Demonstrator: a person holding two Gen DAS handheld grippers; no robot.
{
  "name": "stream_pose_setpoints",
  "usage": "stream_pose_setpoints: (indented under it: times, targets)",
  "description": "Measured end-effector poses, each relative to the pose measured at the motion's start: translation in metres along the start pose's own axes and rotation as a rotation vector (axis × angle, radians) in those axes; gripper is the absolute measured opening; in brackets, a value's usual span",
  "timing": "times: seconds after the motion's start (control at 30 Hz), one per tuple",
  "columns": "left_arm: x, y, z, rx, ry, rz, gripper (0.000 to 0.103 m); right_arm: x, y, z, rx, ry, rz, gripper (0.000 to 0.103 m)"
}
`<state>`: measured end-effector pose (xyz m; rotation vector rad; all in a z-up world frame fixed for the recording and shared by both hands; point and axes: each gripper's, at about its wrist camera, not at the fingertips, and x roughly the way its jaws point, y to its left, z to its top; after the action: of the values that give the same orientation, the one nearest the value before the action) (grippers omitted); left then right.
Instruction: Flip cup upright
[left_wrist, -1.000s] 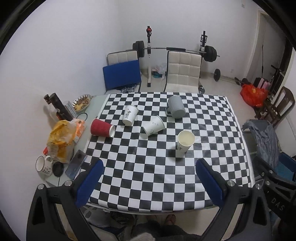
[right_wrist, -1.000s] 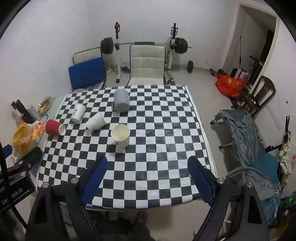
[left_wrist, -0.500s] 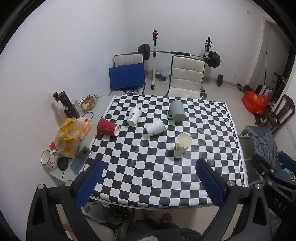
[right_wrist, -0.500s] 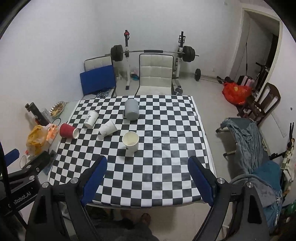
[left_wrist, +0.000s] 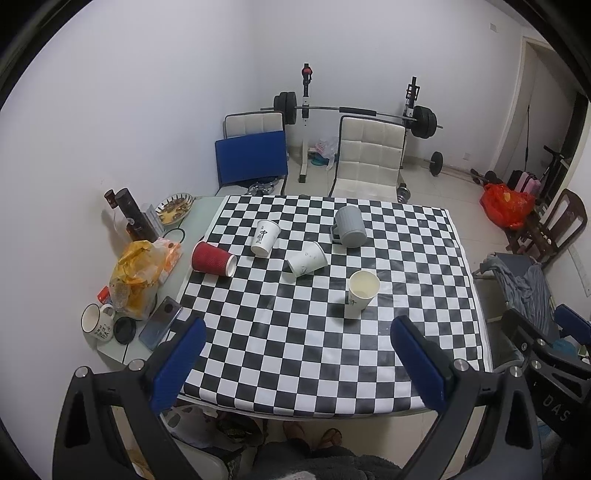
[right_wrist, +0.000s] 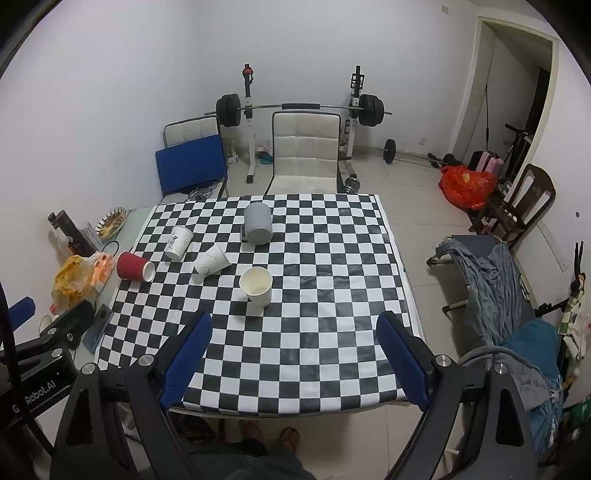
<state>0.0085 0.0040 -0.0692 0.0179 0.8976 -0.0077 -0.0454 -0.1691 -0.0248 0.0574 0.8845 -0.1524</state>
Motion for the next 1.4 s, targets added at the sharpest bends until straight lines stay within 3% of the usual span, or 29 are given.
stream_pose_setpoints:
  times: [1.4]
  targets:
    - [-0.003, -0.004, 0.009, 0.002, -0.002, -0.010, 0.102, -0.004, -0.010, 0.006, 0.010, 0.001, -0.006, 0.092]
